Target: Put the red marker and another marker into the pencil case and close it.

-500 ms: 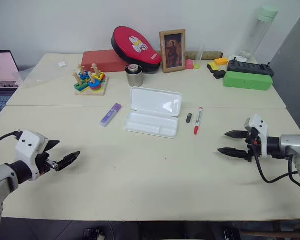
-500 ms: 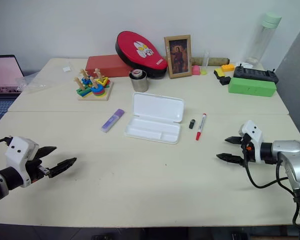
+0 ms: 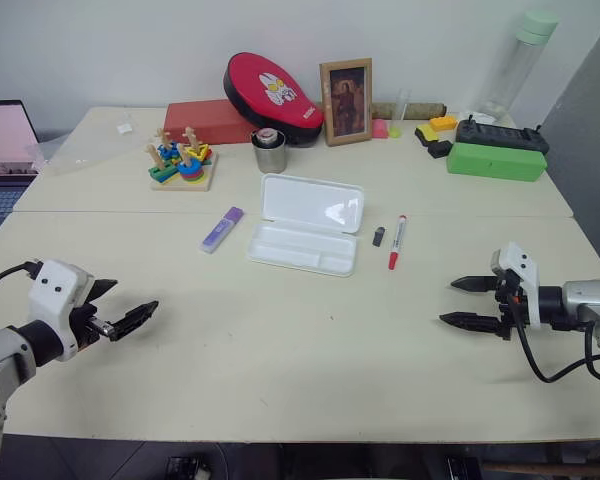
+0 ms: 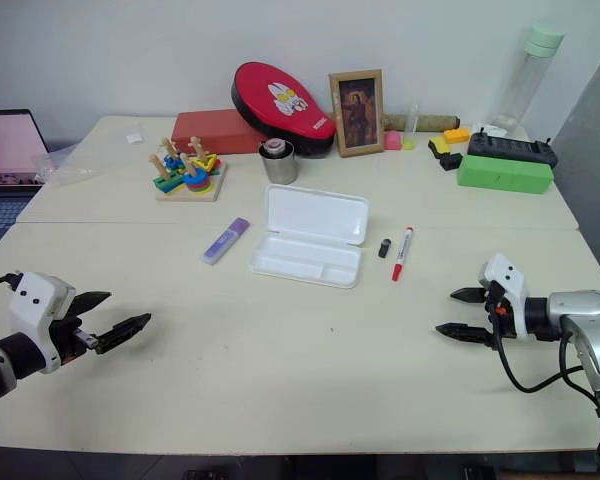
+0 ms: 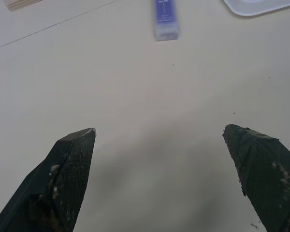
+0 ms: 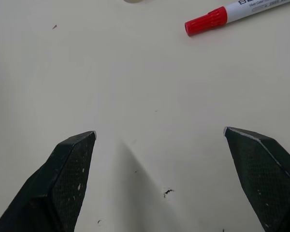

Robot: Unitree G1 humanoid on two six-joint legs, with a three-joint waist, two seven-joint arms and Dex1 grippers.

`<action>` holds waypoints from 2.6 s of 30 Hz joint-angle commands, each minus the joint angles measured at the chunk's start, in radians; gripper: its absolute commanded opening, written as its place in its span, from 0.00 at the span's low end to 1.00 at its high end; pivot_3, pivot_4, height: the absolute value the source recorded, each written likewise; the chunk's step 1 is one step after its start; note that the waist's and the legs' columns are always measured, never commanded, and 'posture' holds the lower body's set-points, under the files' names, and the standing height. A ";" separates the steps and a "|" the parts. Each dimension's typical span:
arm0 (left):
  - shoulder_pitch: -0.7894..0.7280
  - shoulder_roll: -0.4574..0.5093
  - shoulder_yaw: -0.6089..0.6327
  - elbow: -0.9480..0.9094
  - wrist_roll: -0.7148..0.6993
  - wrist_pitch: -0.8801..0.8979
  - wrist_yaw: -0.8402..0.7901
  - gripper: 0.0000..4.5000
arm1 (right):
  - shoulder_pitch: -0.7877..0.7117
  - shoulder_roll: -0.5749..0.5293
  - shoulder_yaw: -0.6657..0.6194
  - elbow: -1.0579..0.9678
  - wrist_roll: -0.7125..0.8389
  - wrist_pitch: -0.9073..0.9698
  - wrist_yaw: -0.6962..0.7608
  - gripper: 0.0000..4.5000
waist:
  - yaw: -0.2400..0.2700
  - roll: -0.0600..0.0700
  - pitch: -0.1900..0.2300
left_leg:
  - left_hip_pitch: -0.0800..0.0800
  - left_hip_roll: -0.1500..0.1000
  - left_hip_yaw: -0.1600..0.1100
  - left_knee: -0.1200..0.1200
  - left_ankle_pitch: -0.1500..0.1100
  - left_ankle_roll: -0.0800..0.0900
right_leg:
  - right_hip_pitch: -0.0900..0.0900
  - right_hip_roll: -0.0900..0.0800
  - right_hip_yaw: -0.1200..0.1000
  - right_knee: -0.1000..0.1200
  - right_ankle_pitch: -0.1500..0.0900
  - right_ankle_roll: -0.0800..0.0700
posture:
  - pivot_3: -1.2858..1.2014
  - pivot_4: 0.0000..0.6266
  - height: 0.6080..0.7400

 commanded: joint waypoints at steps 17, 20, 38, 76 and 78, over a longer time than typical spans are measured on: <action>0.003 -0.007 0.069 0.030 0.034 -0.073 0.041 1.00 | -0.019 0.021 0.007 -0.036 0.019 0.002 0.012 0.99 | 0.001 0.000 0.000 | 0.000 0.000 0.000 0.000 0.000 0.000 | 0.000 0.000 0.000 0.000 0.000 0.000 | 0.52 0.24 1.00; 0.003 -0.007 0.063 0.019 0.032 -0.071 0.039 1.00 | -0.018 0.025 0.009 -0.046 0.022 0.005 0.010 0.99 | 0.001 0.000 0.000 | 0.000 0.000 0.000 0.000 0.000 0.000 | 0.000 0.000 0.000 0.000 0.000 0.000 | 0.52 0.24 1.00; -0.341 -0.211 -0.294 -0.263 -0.122 0.052 0.050 1.00 | -0.449 0.434 0.311 0.037 -0.139 0.031 -0.204 0.99 | 0.001 -0.002 -0.001 | -0.001 0.000 -0.001 0.000 0.001 -0.001 | 0.000 0.000 -0.002 0.000 0.000 0.000 | 0.52 0.24 1.00; -0.339 -0.254 -0.363 -0.350 -0.143 0.083 0.088 1.00 | -0.504 0.535 0.445 0.206 -0.343 -0.117 -0.177 0.00 | -0.003 -0.002 -0.001 | 0.001 0.000 -0.001 0.000 0.001 -0.001 | 0.000 0.000 -0.001 0.001 0.000 0.000 | 0.52 0.24 1.00; -0.329 -0.251 -0.358 -0.359 -0.148 0.089 0.087 1.00 | -0.486 0.514 0.442 0.162 -0.334 -0.158 -0.149 0.00 | -0.003 -0.002 -0.001 | 0.001 0.000 -0.001 0.000 0.001 -0.001 | 0.000 0.000 -0.001 0.001 0.000 0.000 | 0.52 0.24 1.00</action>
